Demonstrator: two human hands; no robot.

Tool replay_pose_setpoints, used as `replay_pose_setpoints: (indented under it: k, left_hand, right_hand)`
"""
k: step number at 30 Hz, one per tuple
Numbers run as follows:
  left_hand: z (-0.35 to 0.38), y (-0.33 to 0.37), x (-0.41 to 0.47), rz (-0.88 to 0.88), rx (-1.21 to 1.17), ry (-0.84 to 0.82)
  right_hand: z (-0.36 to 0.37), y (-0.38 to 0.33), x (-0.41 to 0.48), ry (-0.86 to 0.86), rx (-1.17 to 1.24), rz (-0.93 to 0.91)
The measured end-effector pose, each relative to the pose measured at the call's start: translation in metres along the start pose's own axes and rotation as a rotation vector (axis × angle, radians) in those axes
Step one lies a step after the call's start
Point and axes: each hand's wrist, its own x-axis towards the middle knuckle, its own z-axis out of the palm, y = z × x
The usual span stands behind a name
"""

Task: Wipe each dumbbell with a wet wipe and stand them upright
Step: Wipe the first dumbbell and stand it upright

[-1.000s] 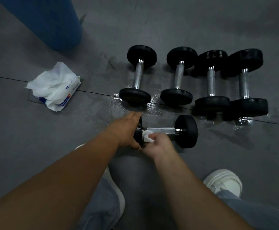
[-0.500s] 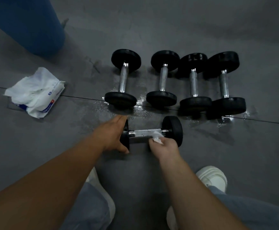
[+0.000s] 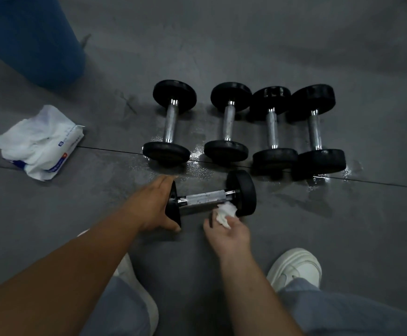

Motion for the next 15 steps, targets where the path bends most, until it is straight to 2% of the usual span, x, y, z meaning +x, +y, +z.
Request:
replay_pose_setpoints:
  k: [5, 10, 15]
  left_hand:
    - [0.005, 0.002, -0.005, -0.011, -0.009, 0.026]
    - [0.011, 0.000, -0.009, -0.005, 0.018, 0.077]
    - [0.030, 0.003, -0.022, 0.022, 0.140, 0.166]
  right_hand:
    - [0.029, -0.008, 0.018, 0.043, -0.053, -0.013]
    - [-0.003, 0.007, 0.009, 0.007, -0.092, -0.018]
    - [0.030, 0.013, 0.021, 0.036, -0.430, -0.105]
